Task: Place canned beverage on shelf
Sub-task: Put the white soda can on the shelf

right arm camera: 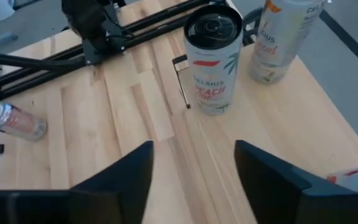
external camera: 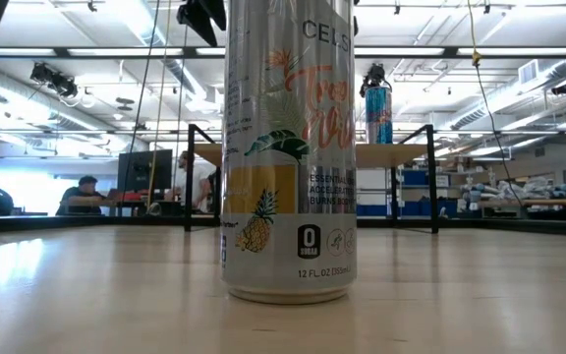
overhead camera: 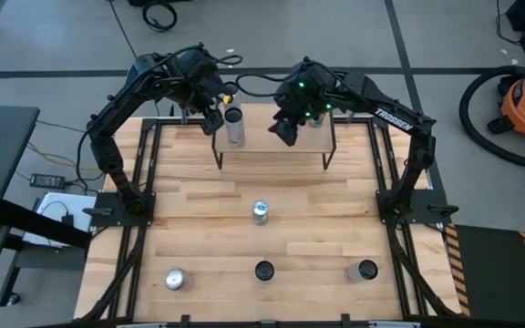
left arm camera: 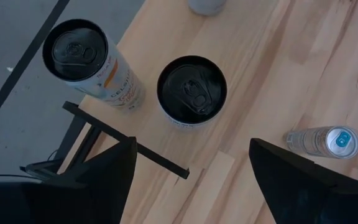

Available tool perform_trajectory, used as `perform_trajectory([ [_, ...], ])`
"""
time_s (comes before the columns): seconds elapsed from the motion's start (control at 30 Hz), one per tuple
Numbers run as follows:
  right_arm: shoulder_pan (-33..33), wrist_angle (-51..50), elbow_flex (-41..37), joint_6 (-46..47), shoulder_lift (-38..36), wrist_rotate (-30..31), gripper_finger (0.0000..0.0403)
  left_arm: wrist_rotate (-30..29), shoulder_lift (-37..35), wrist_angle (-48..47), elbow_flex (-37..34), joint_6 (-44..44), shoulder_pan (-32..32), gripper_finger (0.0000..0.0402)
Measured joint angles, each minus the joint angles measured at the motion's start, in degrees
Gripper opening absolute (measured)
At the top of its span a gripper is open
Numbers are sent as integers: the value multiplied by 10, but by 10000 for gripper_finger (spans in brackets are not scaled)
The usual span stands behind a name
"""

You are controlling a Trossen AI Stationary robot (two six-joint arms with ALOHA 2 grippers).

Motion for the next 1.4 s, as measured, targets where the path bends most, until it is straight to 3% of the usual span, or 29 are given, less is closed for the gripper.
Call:
perform_trajectory([
  [0.27,0,-26,0,-1,0,13,349,0,0,0,0,-1,0,313],
  [0.43,0,-13,0,1,0,15,387,0,0,0,0,-1,0,313],
  [0.6,0,26,0,-7,0,28,397,0,0,0,0,-1,0,313],
  [0.8,0,154,0,-49,0,50,396,0,0,0,0,2,0,313],
  [1.03,-2,285,0,-68,0,31,396,-14,0,0,0,11,7,313],
  [1.4,-28,282,-36,-173,0,5,395,-19,-3,0,0,-4,65,313],
])
